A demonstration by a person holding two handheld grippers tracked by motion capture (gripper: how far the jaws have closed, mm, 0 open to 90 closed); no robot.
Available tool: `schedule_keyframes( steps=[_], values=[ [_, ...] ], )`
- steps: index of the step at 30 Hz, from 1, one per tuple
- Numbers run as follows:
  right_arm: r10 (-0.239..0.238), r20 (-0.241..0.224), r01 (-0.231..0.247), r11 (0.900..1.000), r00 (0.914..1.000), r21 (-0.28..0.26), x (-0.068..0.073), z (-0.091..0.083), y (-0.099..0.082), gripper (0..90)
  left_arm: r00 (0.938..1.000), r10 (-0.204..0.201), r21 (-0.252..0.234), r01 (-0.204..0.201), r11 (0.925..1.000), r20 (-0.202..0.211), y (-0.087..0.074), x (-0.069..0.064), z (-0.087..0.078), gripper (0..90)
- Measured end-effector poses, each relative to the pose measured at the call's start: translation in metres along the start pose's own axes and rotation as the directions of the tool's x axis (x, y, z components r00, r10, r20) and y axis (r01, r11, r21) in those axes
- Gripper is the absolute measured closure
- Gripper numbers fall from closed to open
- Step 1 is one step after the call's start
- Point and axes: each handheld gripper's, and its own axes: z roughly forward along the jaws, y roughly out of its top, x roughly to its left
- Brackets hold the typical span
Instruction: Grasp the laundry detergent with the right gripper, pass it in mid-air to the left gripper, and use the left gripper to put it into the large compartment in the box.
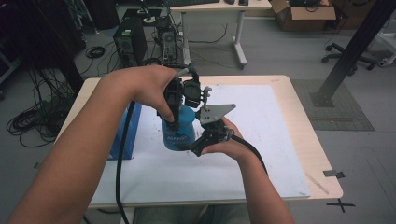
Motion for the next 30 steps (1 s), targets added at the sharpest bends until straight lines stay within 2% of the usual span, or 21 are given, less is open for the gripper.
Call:
schedule_keyframes(
  steps=[7, 13, 17, 21, 26, 30],
  values=[
    [-0.008, 0.009, 0.007, 0.9993, 0.9999, 0.037, -0.002, -0.016, 0.002, 0.0, 0.9997, -0.025, -0.008, 0.025, 0.9997, 0.003, -0.002, 0.003, -0.001, 38.4],
    [-0.032, 0.034, 0.028, 0.9942, 0.9989, 0.103, -0.006, -0.032, 0.008, 0.0, 0.9996, -0.028, 0.006, 0.028, 0.9996, 0.006, -0.002, 0.004, -0.002, 38.4],
    [-0.048, 0.044, 0.041, 0.9867, 0.9979, 0.157, -0.009, -0.043, 0.009, 0.0, 0.9989, -0.046, 0.024, 0.046, 0.9987, 0.005, -0.003, 0.005, -0.002, 38.4],
    [-0.057, 0.065, 0.043, 0.9778, 0.9963, 0.205, -0.012, -0.055, 0.010, 0.0, 0.9968, -0.080, 0.031, 0.080, 0.9963, 0.001, -0.006, 0.006, -0.004, 38.4],
    [-0.060, 0.089, 0.037, 0.9686, 0.9942, 0.246, -0.014, -0.069, 0.010, 0.1, 0.9944, -0.106, 0.046, 0.105, 0.9934, 0.007, -0.006, 0.005, -0.002, 38.4],
    [-0.067, 0.104, 0.036, 0.9587, 0.9923, 0.282, -0.015, -0.078, 0.011, 0.1, 0.9898, -0.142, 0.043, 0.141, 0.9891, 0.015, -0.008, 0.008, 0.001, 38.4]
  ],
)
